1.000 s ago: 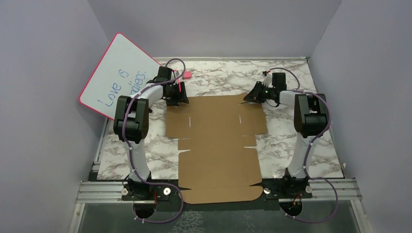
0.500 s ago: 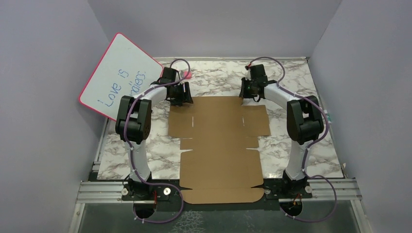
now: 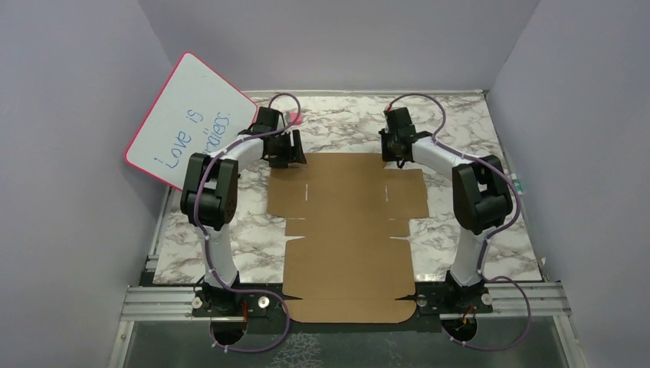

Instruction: Fold the paper box

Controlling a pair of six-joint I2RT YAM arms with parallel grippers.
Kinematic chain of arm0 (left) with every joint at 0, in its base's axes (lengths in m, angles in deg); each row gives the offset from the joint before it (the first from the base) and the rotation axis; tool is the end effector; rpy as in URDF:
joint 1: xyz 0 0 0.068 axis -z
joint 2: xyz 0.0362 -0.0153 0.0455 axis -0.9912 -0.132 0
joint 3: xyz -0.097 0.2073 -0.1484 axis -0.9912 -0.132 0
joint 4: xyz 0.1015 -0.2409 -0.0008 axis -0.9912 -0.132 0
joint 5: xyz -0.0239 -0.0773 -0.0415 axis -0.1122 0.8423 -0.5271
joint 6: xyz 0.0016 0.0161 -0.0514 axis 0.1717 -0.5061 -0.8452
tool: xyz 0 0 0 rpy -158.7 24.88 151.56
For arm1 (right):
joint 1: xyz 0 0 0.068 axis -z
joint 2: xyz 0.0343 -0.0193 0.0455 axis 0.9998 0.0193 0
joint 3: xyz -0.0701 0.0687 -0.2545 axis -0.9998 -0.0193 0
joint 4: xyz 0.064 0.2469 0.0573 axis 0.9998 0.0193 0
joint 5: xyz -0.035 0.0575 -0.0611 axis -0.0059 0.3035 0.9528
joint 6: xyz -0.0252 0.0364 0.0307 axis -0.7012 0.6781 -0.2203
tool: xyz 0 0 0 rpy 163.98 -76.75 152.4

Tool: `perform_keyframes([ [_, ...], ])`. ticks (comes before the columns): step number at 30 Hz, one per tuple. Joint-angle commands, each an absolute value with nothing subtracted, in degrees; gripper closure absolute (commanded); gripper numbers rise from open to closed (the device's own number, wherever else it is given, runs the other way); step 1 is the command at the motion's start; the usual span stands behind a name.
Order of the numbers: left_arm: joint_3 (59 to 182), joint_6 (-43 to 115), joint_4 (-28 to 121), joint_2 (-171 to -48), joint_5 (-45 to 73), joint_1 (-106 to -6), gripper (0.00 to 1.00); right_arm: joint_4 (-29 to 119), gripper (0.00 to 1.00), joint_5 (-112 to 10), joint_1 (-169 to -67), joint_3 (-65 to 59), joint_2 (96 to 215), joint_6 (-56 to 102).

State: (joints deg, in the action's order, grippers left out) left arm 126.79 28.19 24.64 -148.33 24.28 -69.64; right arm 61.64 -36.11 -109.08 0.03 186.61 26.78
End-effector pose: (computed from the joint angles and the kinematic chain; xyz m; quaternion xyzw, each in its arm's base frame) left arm 0.4109 -0.1046 0.1727 -0.0062 0.9429 -0.2281 0.2425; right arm 0.4012 0.1427 0.1889 -0.0561 0.9380 0.0314 0.3407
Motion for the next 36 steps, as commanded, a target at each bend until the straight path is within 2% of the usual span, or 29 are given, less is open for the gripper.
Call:
perform_keyframes([
  [1, 126.2, 26.8, 25.2, -144.6, 23.4, -71.5, 0.29, 55.7, 0.86, -37.6, -109.0, -4.0, 180.2, 25.7],
  [9, 127.5, 26.3, 26.0, -146.3, 27.9, -74.0, 0.28, 50.9, 0.95, -42.5, -108.3, -9.3, 175.7, 26.6],
  [17, 128.7, 26.2, 27.9, -148.0, 36.1, -74.4, 0.3, 49.6, 0.95, -44.8, -108.2, -10.2, 174.2, 27.0],
  [21, 127.3, 25.4, 29.4, -147.4, 39.1, -74.3, 0.39, 48.9, 0.95, -45.0, -108.1, -10.8, 174.0, 27.6],
  [28, 125.7, 24.6, 29.8, -144.9, 37.8, -74.2, 0.72, 49.0, 0.95, -45.1, -108.1, -10.7, 175.1, 28.8],
  [30, 125.5, 24.6, 29.8, -144.0, 36.0, -73.7, 0.76, 49.0, 0.95, -44.9, -108.1, -10.7, 175.4, 28.8],
  [36, 127.2, 24.9, 27.3, -143.2, 30.5, -70.2, 0.78, 49.2, 0.92, -45.7, -108.1, -10.2, 176.7, 29.1],
])
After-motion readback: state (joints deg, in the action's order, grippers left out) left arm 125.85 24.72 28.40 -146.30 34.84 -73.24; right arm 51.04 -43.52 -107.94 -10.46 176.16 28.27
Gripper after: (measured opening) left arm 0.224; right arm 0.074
